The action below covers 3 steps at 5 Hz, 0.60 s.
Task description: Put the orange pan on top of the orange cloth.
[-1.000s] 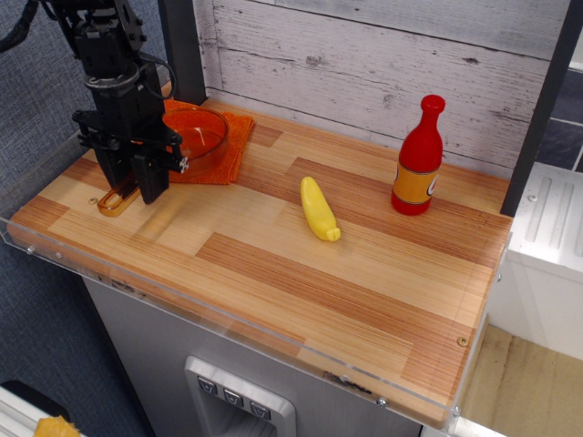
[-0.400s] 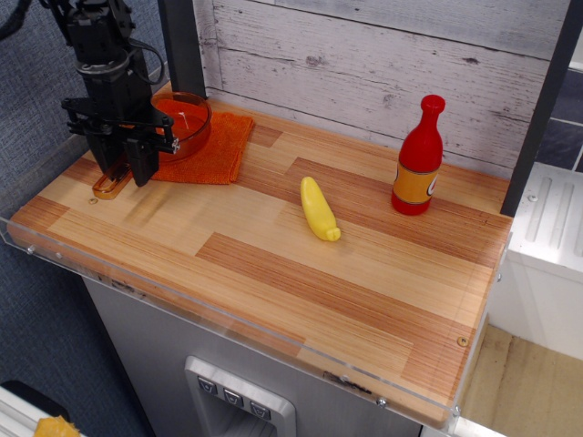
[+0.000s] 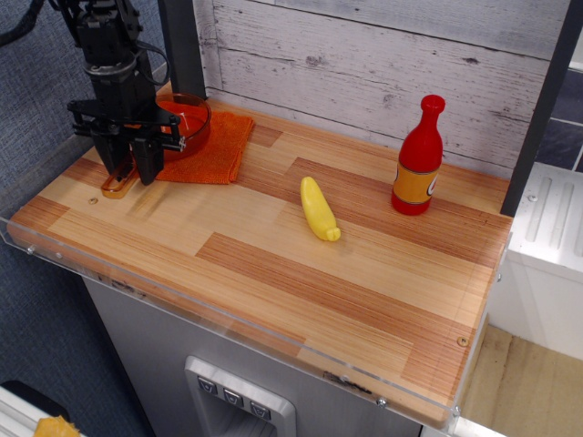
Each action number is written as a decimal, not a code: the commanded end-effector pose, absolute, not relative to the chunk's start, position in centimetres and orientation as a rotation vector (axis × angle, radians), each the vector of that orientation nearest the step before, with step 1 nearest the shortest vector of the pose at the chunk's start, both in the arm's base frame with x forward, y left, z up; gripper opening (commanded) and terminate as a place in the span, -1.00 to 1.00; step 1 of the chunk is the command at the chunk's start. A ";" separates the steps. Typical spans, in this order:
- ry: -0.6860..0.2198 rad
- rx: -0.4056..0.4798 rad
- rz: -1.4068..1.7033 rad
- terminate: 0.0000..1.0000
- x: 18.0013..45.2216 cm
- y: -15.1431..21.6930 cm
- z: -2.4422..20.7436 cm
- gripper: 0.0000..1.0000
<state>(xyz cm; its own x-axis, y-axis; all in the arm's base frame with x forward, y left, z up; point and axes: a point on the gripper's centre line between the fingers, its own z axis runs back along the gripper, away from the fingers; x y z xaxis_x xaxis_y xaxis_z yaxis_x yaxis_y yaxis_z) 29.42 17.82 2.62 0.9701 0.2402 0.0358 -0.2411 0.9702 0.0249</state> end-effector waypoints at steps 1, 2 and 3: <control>-0.091 0.009 0.208 -1.00 28.5 16.9 4.0 1.00; -0.096 0.015 0.181 -1.00 28.3 16.6 4.9 1.00; -0.114 0.003 0.117 -1.00 28.1 16.2 5.8 1.00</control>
